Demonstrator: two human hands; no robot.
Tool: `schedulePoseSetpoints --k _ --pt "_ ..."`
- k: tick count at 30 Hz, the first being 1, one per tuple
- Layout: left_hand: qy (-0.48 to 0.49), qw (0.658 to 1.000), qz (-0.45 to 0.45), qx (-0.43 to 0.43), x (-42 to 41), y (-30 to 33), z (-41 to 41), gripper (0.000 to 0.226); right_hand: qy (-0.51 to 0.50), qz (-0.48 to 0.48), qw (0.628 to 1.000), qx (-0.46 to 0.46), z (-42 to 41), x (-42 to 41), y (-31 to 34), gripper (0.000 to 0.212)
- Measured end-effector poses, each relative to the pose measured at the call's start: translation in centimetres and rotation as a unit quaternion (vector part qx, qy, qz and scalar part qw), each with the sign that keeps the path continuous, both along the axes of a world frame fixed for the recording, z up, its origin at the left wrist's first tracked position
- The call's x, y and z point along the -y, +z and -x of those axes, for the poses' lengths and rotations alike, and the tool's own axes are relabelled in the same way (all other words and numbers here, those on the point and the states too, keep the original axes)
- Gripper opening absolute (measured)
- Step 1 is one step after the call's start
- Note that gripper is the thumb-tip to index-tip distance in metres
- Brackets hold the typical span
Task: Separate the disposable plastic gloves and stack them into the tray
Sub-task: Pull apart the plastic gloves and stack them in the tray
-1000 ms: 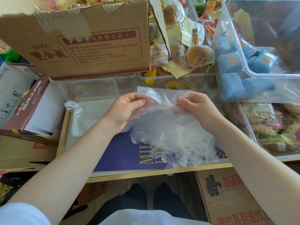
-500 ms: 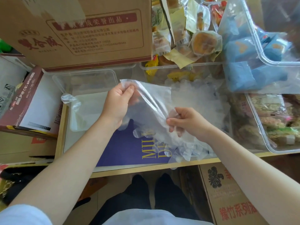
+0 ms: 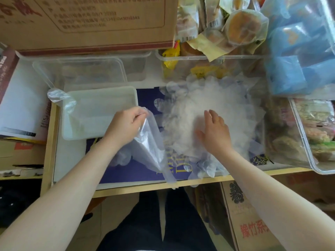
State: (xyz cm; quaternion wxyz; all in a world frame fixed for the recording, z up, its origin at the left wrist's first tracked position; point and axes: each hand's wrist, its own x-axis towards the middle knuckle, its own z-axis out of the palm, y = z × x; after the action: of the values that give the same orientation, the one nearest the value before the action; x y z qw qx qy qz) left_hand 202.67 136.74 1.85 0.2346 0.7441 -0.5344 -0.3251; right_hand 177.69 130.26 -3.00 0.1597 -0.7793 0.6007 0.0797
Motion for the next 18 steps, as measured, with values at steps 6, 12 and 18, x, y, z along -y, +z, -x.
schedulePoseSetpoints --k 6,12,18 --pt "-0.022 0.990 0.009 -0.140 -0.1 0.6 1.4 0.024 -0.016 0.097 0.994 0.053 0.6 0.6 -2.9 0.019" --pt "-0.118 0.976 -0.028 -0.183 0.6 0.4 2.4 0.018 -0.031 0.187 0.962 0.195 0.7 0.3 -0.8 0.021" --pt "-0.139 0.919 -0.049 -0.365 2.1 2.4 4.5 0.016 -0.199 -0.128 0.713 0.660 -0.6 -0.9 7.3 0.009"
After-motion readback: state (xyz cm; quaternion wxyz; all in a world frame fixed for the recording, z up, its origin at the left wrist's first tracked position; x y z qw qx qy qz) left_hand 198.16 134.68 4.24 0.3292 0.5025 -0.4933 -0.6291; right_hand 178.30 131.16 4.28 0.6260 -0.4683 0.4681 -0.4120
